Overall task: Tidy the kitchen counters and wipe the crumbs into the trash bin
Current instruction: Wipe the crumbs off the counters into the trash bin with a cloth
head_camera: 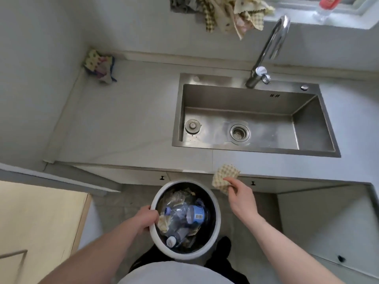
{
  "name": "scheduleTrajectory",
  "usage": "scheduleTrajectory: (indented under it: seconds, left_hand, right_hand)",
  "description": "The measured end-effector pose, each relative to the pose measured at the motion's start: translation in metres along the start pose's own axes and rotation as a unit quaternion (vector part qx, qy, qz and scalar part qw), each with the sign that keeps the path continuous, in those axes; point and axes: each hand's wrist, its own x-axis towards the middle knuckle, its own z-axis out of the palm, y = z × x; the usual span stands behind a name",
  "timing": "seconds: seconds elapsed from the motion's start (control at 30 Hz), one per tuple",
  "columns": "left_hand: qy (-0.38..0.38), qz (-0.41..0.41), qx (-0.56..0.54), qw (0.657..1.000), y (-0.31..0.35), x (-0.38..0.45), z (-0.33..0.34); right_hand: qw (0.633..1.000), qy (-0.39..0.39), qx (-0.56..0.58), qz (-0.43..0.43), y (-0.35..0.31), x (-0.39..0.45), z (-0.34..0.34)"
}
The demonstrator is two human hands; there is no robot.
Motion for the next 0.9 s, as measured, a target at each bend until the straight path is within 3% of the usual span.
scheduleTrajectory:
  seconds: [0.2, 0.47, 0.67, 0.9]
  left_hand:
    - [-0.036, 0.018, 0.099, 0.994, 0.017, 0.012, 0.044]
    - [-0.066, 0.047, 0.144, 0.986, 0.054, -0.006, 0.169]
    - [-0.099, 0.065, 0.132, 0.984, 0.076, -0.004, 0.291]
    - [-0.117, 0.043, 0.173, 0.977, 0.094, 0.070, 0.423]
  right_hand:
    - [0.988, 0.084, 0.056, 0.121, 0.077, -0.077, -0.032]
    - [0.954, 0.170, 0.110, 0.223, 0.196, -0.136, -0.098]
    - [0.935, 0.202, 0.112, 0.270, 0.302, -0.134, -0.129]
    - [0.920, 0.214, 0.113, 0.308, 0.420, -0.081, -0.110]
